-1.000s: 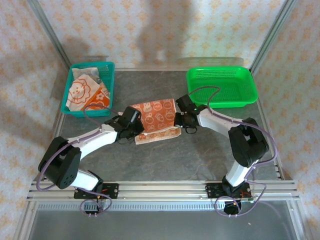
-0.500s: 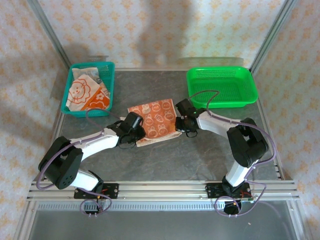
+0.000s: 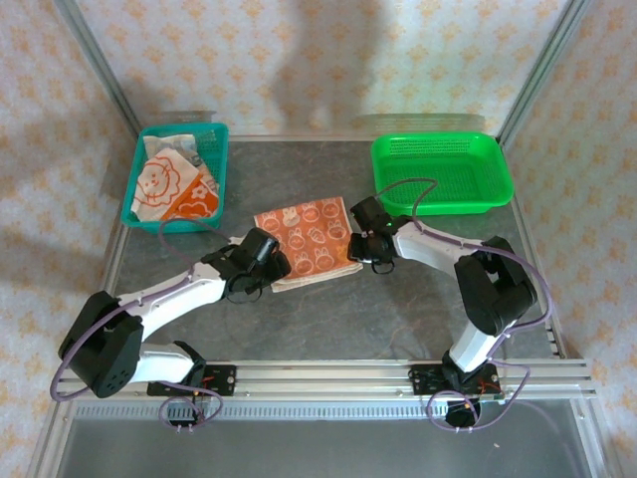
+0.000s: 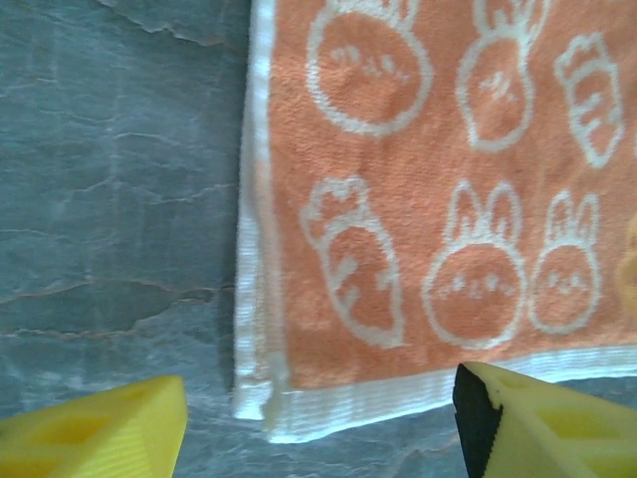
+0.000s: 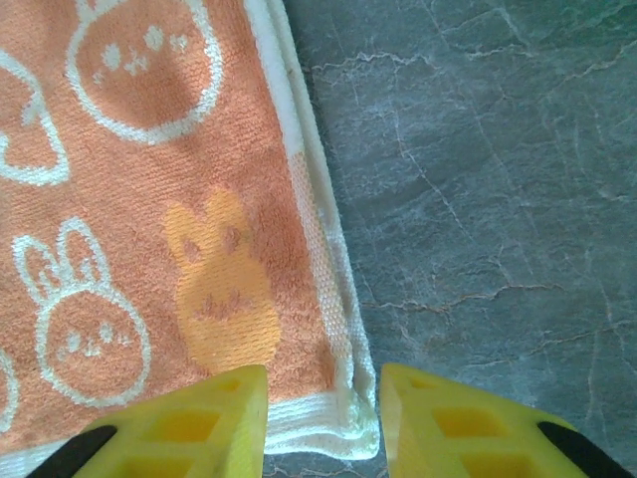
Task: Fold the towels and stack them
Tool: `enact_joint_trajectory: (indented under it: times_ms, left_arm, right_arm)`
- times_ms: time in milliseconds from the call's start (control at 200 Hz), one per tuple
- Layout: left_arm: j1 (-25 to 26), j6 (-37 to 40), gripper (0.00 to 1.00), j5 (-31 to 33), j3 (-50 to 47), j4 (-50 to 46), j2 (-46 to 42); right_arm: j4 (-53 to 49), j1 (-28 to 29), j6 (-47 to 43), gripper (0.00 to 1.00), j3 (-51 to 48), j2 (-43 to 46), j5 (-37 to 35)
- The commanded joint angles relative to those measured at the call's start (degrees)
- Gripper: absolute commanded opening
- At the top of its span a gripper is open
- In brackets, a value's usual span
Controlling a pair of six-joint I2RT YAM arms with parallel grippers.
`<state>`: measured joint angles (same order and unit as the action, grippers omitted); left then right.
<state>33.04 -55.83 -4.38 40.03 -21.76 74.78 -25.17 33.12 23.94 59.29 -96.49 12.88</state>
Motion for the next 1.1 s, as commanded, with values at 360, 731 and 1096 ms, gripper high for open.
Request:
enact_joint_trajectory:
  times_ms: [360,731,1096]
  left_arm:
    - [0.36,3.65,0.21,-1.60,-2.38,2.01,7.55]
    - [0.54,5.91,0.20,-0.72,-2.21,-3.29,8.32]
    - [0.56,8.16,0.20,-2.34,-5.88,-11.35,3.56]
  right_arm:
    - [-0.39,0.41,-1.12,0.33,-0.82,-3.58,-0.50]
    - [0.54,0.53,1.02,0.09,-3.64,-2.14,3.63]
    - [3.45,10.78,12.80,0.08,-15.49,6.32,1.10]
